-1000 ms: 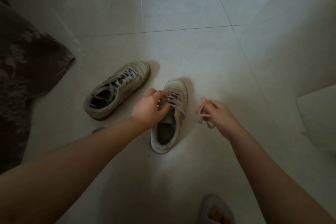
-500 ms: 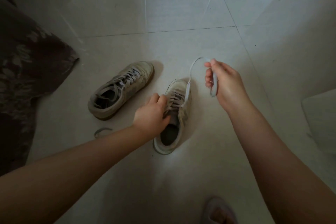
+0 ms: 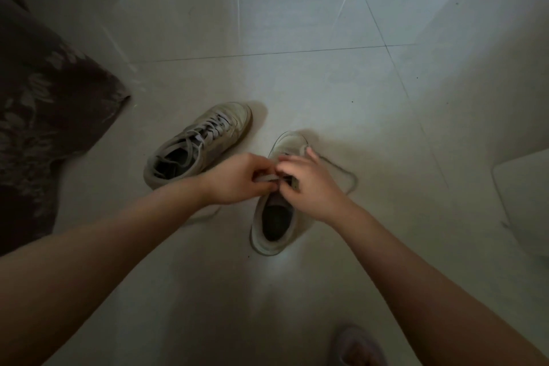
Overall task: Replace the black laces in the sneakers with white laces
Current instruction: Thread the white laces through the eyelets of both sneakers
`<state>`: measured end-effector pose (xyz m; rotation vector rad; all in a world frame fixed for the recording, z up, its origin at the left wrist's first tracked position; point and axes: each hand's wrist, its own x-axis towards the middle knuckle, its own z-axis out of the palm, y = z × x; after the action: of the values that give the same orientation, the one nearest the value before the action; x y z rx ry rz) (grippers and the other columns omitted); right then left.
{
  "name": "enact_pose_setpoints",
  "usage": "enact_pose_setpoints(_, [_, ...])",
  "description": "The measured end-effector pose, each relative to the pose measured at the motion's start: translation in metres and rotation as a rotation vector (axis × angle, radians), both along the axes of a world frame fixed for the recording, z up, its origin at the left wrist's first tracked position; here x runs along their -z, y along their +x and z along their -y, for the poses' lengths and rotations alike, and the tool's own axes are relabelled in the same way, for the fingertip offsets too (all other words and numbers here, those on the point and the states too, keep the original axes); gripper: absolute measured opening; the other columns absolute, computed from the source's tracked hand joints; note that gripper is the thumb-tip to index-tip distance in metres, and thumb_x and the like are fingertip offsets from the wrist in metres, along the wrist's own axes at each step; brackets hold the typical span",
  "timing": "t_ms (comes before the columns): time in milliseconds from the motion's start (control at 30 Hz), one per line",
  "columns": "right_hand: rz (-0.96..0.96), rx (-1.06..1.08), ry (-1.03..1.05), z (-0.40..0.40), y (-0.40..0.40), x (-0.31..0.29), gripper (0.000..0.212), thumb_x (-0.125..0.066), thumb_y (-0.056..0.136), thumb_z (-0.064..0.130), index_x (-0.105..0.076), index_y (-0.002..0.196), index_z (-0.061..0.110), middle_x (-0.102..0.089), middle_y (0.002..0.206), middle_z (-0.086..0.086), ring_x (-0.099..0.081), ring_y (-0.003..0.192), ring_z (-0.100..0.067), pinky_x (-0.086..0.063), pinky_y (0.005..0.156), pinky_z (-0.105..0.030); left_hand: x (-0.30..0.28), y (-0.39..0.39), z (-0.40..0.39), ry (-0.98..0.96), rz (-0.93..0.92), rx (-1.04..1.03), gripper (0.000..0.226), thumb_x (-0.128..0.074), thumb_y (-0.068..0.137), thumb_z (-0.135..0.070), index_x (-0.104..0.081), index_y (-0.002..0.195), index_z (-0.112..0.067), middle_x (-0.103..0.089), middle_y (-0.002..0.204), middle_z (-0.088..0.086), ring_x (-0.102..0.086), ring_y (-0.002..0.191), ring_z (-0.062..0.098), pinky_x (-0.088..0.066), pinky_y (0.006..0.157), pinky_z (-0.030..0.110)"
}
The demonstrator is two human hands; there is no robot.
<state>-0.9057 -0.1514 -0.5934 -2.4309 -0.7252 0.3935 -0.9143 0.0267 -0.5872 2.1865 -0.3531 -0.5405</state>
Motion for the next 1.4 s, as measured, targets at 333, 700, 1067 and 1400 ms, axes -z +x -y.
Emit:
enact_pose_setpoints(333, [-0.480, 0.786, 0.349, 0.038, 0.016, 0.006, 0.022, -0.053, 0.092, 0.011, -0.069, 0.077, 0.016, -0.068, 0.079, 0.007, -0.059, 0.085, -0.013, -0.046, 0.083, -0.028, 0.008, 0.001, -0.039, 0.113, -0.249, -0.037, 0.031, -0.041, 0.098, -0.036, -0.054, 0.076, -0.019, -0.053, 0.075, 0.002, -0.055, 0.070, 0.014, -0.050, 0.074, 0.034])
enact_pose_setpoints(700, [-0.427, 0.190, 0.309, 0.021, 0.015, -0.030, 0.018, -0.069, 0.085, 0.029, -0.060, 0.101, 0.029, -0.066, 0.099, 0.002, -0.061, 0.087, -0.008, -0.049, 0.078, -0.027, -0.028, 0.014, 0.004, -0.137, -0.128, 0.094, 0.028, -0.040, 0.101, -0.022, -0.056, 0.078, -0.019, -0.044, 0.058, -0.012, -0.044, 0.054, -0.003, -0.036, 0.057, 0.009])
enact_pose_setpoints(1067, [-0.354, 0.325, 0.271, 0.057, 0.026, -0.049, 0.011, -0.070, 0.084, 0.019, -0.074, 0.074, 0.019, -0.073, 0.072, 0.006, -0.061, 0.068, 0.001, -0.043, 0.067, -0.012, -0.019, 0.014, -0.007, -0.169, -0.214, -0.002, 0.025, -0.047, 0.098, -0.027, -0.068, 0.092, -0.016, -0.041, 0.061, -0.005, -0.040, 0.060, 0.012, -0.038, 0.060, 0.027])
enact_pose_setpoints(1400, [-0.035, 0.103, 0.022, 0.032, 0.017, -0.028, 0.063, -0.077, 0.075, 0.029, -0.054, 0.131, 0.013, -0.057, 0.127, -0.005, -0.049, 0.119, -0.017, -0.038, 0.101, -0.029, -0.008, 0.014, 0.005, -0.059, -0.149, 0.023, 0.024, -0.049, 0.097, -0.026, -0.065, 0.080, -0.024, -0.049, 0.065, -0.006, -0.044, 0.057, 0.006, -0.037, 0.058, 0.019])
